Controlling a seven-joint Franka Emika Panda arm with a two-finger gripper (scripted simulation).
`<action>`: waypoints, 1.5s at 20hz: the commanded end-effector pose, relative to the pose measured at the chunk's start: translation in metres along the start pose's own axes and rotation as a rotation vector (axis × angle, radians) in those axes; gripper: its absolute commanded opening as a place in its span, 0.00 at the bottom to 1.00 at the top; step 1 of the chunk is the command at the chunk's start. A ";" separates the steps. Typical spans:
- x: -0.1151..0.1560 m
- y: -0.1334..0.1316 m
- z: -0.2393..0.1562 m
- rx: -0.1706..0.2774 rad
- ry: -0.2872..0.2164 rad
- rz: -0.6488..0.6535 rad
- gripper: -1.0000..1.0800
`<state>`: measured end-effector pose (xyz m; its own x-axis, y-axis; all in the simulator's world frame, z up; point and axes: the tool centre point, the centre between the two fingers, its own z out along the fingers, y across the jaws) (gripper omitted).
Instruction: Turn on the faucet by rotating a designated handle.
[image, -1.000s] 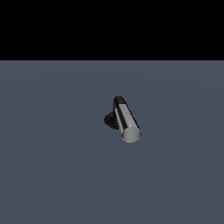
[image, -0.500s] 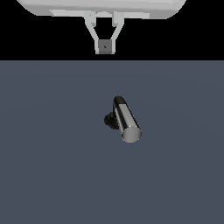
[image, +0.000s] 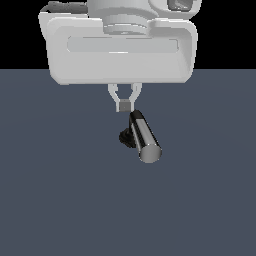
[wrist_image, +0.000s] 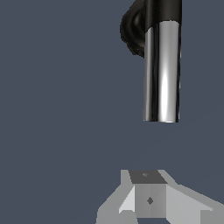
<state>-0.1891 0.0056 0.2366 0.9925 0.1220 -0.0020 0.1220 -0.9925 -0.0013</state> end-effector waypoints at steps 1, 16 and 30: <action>0.005 0.002 0.019 0.000 0.001 -0.009 0.00; 0.034 0.010 0.109 -0.001 0.002 -0.051 0.00; 0.042 0.012 0.129 -0.001 0.002 -0.061 0.00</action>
<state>-0.1464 -0.0009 0.1066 0.9833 0.1821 -0.0006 0.1821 -0.9833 -0.0002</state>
